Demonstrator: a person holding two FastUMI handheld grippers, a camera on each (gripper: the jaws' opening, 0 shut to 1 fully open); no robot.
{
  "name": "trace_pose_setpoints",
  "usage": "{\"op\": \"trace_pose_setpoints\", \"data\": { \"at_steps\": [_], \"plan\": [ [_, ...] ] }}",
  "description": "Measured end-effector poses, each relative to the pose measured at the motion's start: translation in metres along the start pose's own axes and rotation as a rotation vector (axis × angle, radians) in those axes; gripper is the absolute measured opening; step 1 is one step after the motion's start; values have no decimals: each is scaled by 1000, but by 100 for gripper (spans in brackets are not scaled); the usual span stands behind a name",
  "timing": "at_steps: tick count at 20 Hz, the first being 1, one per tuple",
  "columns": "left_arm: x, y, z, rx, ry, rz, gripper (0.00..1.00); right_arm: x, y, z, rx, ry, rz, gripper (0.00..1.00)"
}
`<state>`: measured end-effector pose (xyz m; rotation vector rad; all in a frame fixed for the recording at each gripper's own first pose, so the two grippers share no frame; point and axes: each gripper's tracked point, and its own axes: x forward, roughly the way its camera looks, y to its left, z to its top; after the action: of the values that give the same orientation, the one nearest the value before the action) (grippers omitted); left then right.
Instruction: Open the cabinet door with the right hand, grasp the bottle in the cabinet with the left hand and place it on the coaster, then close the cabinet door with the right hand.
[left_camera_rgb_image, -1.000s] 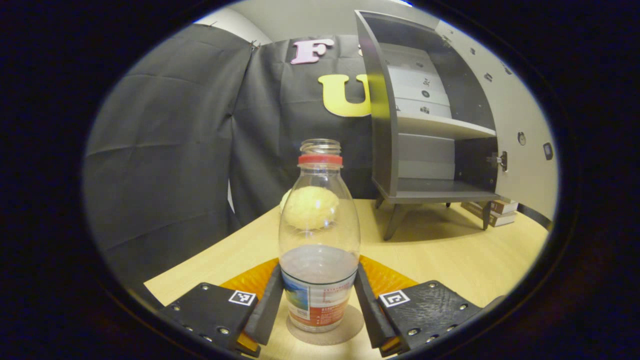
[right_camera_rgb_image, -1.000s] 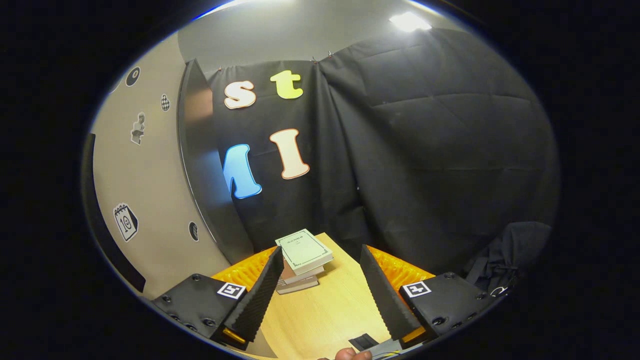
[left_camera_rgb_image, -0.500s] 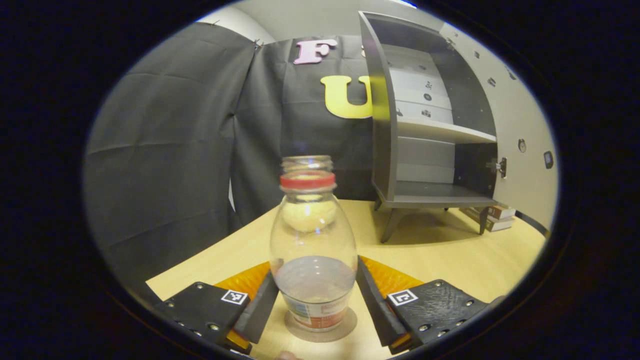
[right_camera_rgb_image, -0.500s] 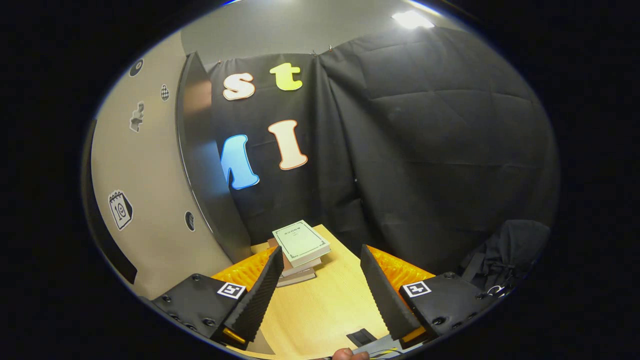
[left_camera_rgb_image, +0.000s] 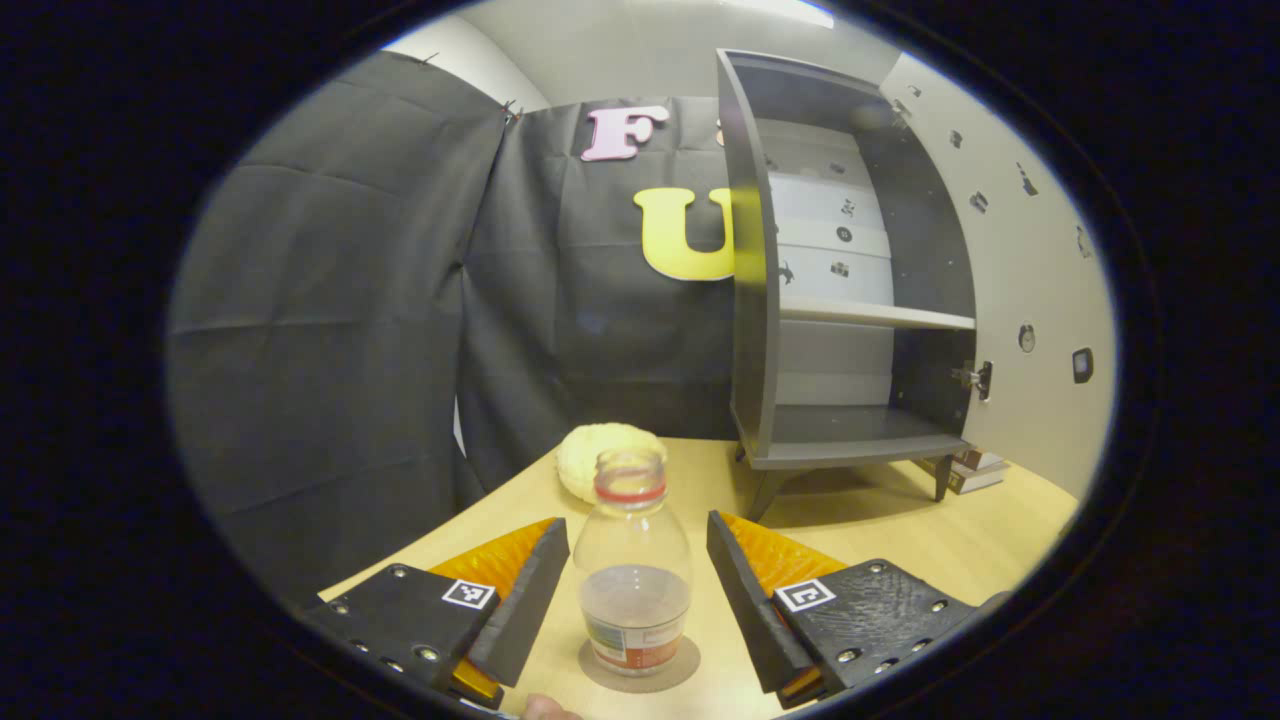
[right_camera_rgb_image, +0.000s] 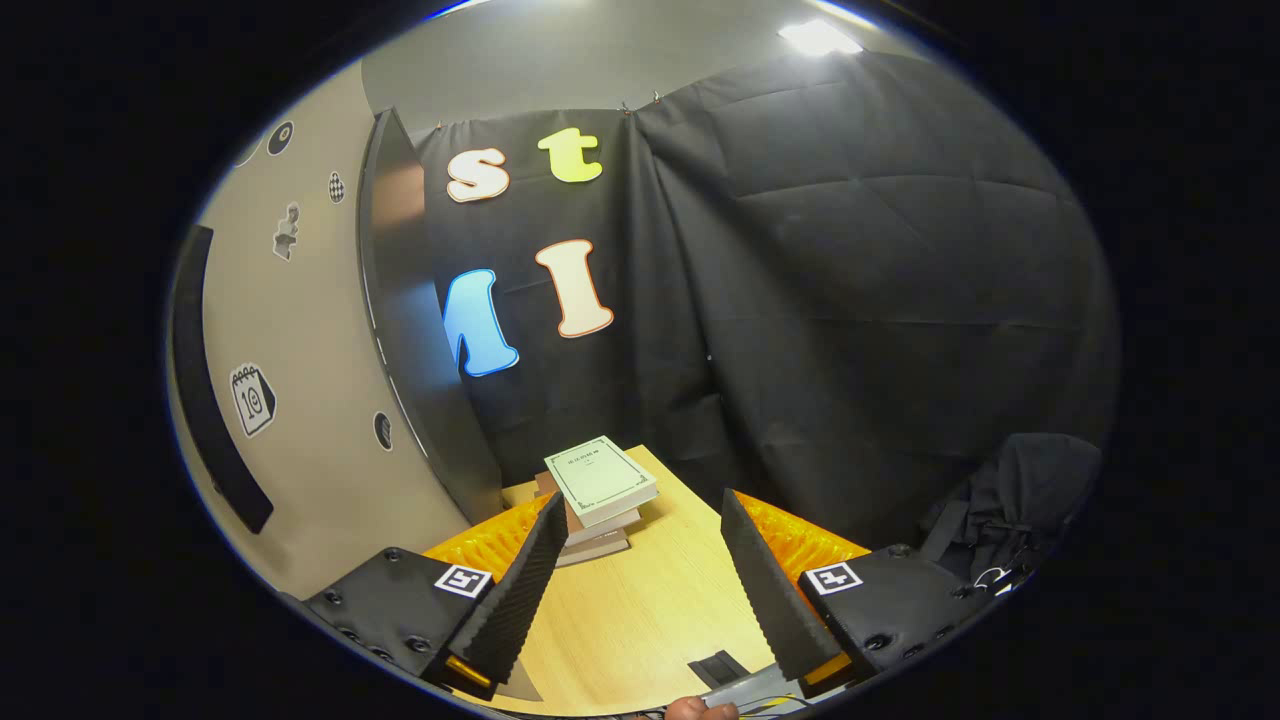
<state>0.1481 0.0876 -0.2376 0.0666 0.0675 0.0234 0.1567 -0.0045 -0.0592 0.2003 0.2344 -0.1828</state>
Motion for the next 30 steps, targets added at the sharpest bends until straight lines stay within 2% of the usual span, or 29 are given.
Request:
{"op": "trace_pose_setpoints", "data": {
  "at_steps": [1, 3, 4, 5, 6, 7, 10, 11, 12, 14, 17, 20, 23, 26, 27, 30],
  "plan": [
    [-4, 0, 14, 14, -14, -3, 86, -1, -1, -2, 4, 0, 3, 98],
    [-12, -2, 46, 40, -50, -3, 83, -1, -6, -4, 23, -3, 10, 98],
    [-17, -2, 62, 49, -64, 2, 89, 1, -8, -5, 35, -2, 13, 98],
    [-25, -3, 81, 55, -76, 6, 83, 3, -10, -5, 51, -3, 16, 98],
    [-32, -6, 100, 57, -91, 11, 83, 5, -12, -2, 66, -8, 22, 92],
    [-41, -12, 120, 56, -107, 8, 83, 9, -14, 2, 72, -20, 29, 98],
    [-64, -32, 172, 81, -113, 24, 82, 21, -15, 13, 42, -30, 73, 98],
    [-74, -41, 189, 80, -118, 23, 82, 22, -16, 19, 32, -37, 82, 92],
    [-82, -57, 208, 71, -124, 12, 83, 22, -18, 29, 18, -66, 90, 98],
    [-95, -85, 233, 41, -113, -12, 83, 21, -8, 41, -30, -96, 148, 98],
    [-123, -126, 263, 6, -115, -43, 83, 16, 13, 47, -106, -78, 257, 98],
    [-154, -168, 284, -27, -118, -64, 83, 1, 32, 63, -76, -86, 353, 98],
    [-180, -196, 283, -35, -81, -44, 83, -9, 55, 71, -115, -102, 450, 98],
    [-192, -211, 268, -53, -37, -44, 82, -18, 67, 76, -144, -82, 493, 98],
    [-193, -213, 265, -53, -26, -48, 83, -23, 73, 79, -131, -78, 508, 92],
    [-190, -207, 263, -36, -9, -44, 83, -29, 90, 90, -102, -76, 544, 98]
  ]
}}
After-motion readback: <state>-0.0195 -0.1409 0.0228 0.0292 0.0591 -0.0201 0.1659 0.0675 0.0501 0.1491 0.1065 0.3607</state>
